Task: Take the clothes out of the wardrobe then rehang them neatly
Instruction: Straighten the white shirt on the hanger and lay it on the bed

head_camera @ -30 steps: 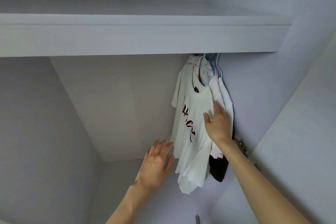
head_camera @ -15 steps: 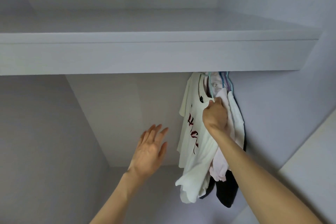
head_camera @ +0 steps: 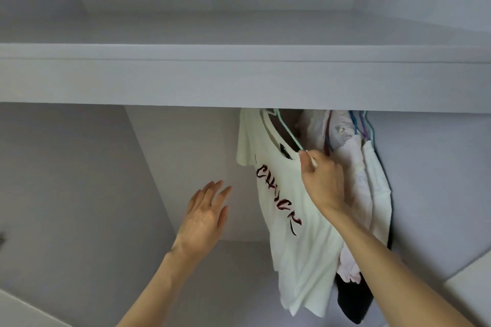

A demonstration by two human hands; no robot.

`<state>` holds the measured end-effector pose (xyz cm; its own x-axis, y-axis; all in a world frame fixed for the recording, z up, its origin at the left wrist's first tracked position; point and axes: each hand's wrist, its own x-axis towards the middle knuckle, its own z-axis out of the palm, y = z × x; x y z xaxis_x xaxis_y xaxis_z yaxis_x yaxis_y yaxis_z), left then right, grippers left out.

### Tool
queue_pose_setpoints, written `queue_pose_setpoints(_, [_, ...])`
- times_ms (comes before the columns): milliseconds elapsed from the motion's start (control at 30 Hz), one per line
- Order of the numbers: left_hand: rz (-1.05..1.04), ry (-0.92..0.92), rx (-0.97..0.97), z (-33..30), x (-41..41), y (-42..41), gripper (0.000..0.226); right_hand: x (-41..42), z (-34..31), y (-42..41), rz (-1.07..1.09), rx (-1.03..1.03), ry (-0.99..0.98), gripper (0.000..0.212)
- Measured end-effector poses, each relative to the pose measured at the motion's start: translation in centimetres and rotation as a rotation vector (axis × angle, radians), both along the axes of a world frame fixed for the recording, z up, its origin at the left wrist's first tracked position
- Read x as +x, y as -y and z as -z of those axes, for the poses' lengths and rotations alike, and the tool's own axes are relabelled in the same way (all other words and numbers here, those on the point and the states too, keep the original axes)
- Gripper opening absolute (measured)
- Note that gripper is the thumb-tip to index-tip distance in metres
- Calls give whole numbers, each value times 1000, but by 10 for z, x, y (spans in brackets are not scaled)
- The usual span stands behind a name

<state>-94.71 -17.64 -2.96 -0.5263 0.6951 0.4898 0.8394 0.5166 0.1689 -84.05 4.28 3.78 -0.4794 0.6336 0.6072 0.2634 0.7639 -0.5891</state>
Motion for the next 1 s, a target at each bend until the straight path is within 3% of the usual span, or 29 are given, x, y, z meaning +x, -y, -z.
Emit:
queue_pose_setpoints(200, [-97,7,-48,7,-11,25,42,4,45,34,-222,75,94,36])
queue_pose_setpoints(400, [-255,120,123,13,-21,66,53,13,57,62,-396,208,99,36])
queue_pose_setpoints(633, [-368,115,177,31,-17,130,54,-10,67,94,-463,267,145,38])
queue_pose_setpoints(800, [-543,303,318,47,0,166,40,-30,85,122,-477,133,259,38])
queue_pose_setpoints(900, [-605,378,398,50,6,187,33,-42,105,126,-654,-63,403,29])
queue_pose_setpoints(1000, [-644,368,389,54,8,207,40,-50,123,139,-737,-131,430,32])
